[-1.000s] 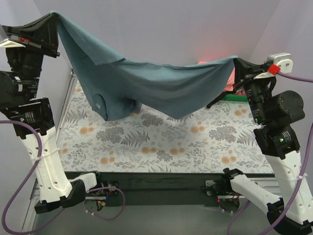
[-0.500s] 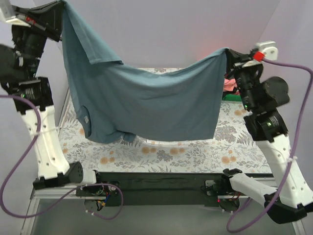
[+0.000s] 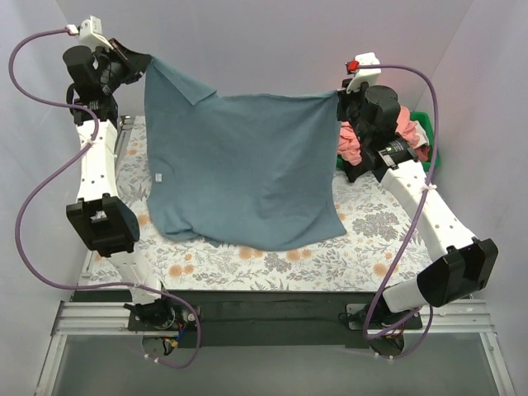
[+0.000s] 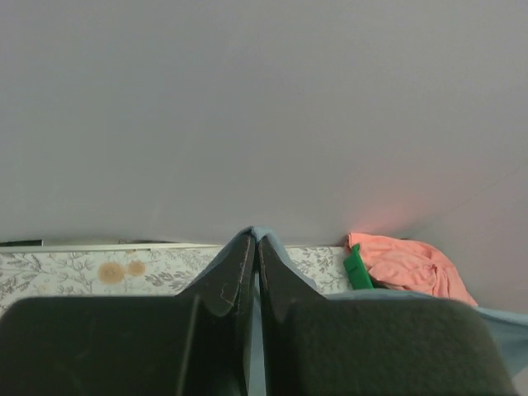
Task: Fold and stack the t-shirts
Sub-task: Flatten the tshirt out
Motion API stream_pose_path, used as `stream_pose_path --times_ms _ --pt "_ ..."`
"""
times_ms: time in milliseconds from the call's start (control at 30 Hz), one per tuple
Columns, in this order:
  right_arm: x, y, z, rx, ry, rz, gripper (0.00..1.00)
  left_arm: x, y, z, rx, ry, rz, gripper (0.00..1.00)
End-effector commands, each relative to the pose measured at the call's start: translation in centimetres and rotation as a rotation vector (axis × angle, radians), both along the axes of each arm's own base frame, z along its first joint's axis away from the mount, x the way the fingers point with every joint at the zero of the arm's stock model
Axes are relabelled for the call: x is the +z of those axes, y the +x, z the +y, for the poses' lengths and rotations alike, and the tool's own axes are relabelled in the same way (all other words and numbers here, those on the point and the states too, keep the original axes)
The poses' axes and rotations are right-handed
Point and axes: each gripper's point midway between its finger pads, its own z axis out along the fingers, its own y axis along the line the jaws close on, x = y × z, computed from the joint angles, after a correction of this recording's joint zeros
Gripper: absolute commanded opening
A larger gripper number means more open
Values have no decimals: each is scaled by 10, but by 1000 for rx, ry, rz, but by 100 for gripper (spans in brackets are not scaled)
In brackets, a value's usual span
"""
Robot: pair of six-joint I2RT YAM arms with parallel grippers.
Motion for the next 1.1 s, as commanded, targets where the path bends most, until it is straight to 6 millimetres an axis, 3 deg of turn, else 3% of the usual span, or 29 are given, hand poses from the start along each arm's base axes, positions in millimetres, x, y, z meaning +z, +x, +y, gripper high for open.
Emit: stream_pose_path --times_ms 0,167,200,267,300,333,400,433,533,733,867,967,1067 --pt "98 -25 -10 11 102 -235 1 147 -87 -16 6 58 -366 0" --pt "118 -69 -14 84 134 -291 1 209 -155 -25 40 92 -544 0" --pt "121 -77 -13 104 137 -303 1 224 -179 -30 41 105 -591 0" --pt "133 -101 -18 126 150 -339 1 240 -204 -33 53 132 -649 0" --pt "136 -109 -18 149 149 -345 1 254 -229 -37 62 142 -697 0" --pt "148 -128 -22 166 165 -382 1 260 -241 -39 69 158 -724 0" --pt "154 -147 -24 196 172 -410 1 273 -267 -44 76 179 -783 0" --pt "165 -165 -30 203 185 -446 1 283 -289 -48 77 192 -822 0" --pt "180 -198 -41 217 198 -512 1 301 -320 -59 57 235 -882 0" --pt "206 -246 -67 181 205 -630 1 325 -353 -68 52 255 -963 0" --pt "217 -264 -86 123 209 -673 1 343 -374 -72 53 254 -1032 0" --pt "215 -271 -88 123 209 -679 1 348 -376 -72 59 260 -1048 0" --pt "211 -265 -89 107 209 -666 1 347 -364 -69 63 257 -1039 0"
